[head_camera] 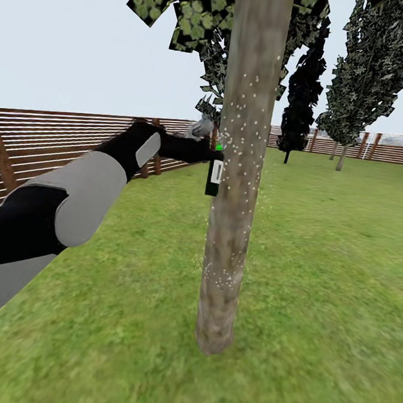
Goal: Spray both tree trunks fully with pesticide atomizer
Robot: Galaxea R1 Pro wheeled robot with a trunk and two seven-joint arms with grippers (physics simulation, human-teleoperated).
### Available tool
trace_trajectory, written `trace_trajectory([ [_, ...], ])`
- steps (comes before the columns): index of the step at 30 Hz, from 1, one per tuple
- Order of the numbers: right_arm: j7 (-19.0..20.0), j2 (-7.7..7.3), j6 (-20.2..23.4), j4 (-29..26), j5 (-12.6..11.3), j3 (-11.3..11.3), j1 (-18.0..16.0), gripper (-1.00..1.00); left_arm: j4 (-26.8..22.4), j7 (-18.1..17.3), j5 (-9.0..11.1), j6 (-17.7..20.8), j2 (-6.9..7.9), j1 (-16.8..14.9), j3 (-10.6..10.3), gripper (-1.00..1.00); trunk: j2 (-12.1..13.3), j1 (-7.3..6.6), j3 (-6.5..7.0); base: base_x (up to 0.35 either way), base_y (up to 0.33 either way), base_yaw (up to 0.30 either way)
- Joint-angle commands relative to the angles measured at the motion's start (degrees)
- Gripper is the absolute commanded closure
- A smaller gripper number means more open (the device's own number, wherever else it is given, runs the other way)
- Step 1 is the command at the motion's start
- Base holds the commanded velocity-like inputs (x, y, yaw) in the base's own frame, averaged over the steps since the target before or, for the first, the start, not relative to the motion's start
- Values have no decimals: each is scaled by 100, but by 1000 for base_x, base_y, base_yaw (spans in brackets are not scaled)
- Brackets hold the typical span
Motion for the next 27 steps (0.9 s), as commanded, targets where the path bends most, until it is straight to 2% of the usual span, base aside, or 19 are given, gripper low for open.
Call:
trace_trajectory([
  [1, 1, 0, -1, 0, 0, 3, 0, -100, 313, 97, 37, -4, 0, -2, 30, 100, -1, 0, 1, 0, 0, 0],
  [4, 0, 0, -3, -2, 0, 4, 0, -100, 849, 432, 39, -179, 0, 33, 35, 100, -1, 0, 1, 0, 0, 0],
  [9, -4, 7, -7, -7, 4, 35, 0, -100, 917, 489, 34, -435, 0, 170, 36, 100, -1, 0, 1, 0, 0, 0],
  [11, -6, 10, -7, -8, 4, 165, 0, -100, 921, 492, 5, -812, 0, 382, 36, 100, -1, 0, 1, 0, 0, 0],
  [14, -8, 17, 0, -7, 0, 282, 0, -100, 924, 502, -314, -1168, 0, 871, 21, 100, -1, 0, 1, 0, 0, 0],
  [15, -8, 17, 0, -5, 0, 289, 0, -100, 924, 581, -346, -1419, 0, 1053, 20, 100, -1, 0, 1, 0, 0, 0],
  [16, -6, 17, 0, -8, 0, 294, 0, -100, 924, 987, -369, -1711, 0, 1371, 19, 100, -1, 0, 1, 0, 0, 0],
  [17, -6, 18, 0, -8, 0, 295, 0, -100, 924, 1151, -376, -1856, 0, 1622, 14, 100, -1, 0, 1, 0, 0, 0],
  [19, -7, 17, 0, -8, 0, 292, 0, -100, 928, 1230, -379, -2198, 0, 1879, 11, 100, -1, 0, 1, 0, 0, 0],
  [22, -8, 17, 1, -9, 0, 296, 0, -100, 932, 1128, -380, -2290, 0, 1945, 10, 100, -1, 0, 1, 0, 0, 0],
  [24, -8, 18, 1, -8, 2, 296, 0, -100, 933, 816, -380, -2304, 0, 1955, 10, 100, -1, 0, 1, 0, 0, 0],
  [27, -6, 16, 1, -9, 2, 296, 0, -100, 930, 564, -375, -2315, 0, 1958, 4, 100, -1, 0, 1, 0, 0, 0],
])
